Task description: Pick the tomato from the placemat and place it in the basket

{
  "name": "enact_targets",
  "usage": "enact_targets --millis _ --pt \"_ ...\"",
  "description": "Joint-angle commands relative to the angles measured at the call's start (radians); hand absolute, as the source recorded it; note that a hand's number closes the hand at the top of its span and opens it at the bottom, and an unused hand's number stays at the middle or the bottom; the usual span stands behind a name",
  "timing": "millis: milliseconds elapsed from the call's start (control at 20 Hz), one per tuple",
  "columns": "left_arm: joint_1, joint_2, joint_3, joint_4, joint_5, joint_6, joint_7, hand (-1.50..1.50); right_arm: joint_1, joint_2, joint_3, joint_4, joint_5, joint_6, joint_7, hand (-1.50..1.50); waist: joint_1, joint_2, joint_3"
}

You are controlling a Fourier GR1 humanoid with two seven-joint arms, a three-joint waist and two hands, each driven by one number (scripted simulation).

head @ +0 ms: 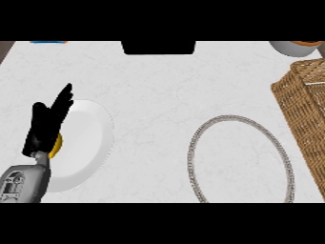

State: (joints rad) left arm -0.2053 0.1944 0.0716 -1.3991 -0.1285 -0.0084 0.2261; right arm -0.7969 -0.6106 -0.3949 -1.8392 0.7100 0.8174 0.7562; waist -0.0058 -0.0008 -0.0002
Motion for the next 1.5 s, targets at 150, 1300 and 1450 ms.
enact_targets --millis 150,1300,1450 --pt "-0.01 0.014 0.023 0.028 0.005 -0.012 -0.018 0.0 0.198 -0.172 -0.157 0.114 -0.041 -0.047 -0.285 1.5 -0.003 0.001 0.001" --pt "-0.019 0.019 0.03 -0.006 0.01 -0.051 0.017 0.0 0.298 -0.088 -0.208 0.587 -0.112 -0.326 -0.577 -1.5 0.009 0.001 0.0" --pt "0.021 0.015 0.037 0.005 0.008 -0.046 -0.037 0.0 0.408 -0.063 -0.248 0.55 -0.131 -0.398 -0.678 -1.5 0.004 0.0 0.0"
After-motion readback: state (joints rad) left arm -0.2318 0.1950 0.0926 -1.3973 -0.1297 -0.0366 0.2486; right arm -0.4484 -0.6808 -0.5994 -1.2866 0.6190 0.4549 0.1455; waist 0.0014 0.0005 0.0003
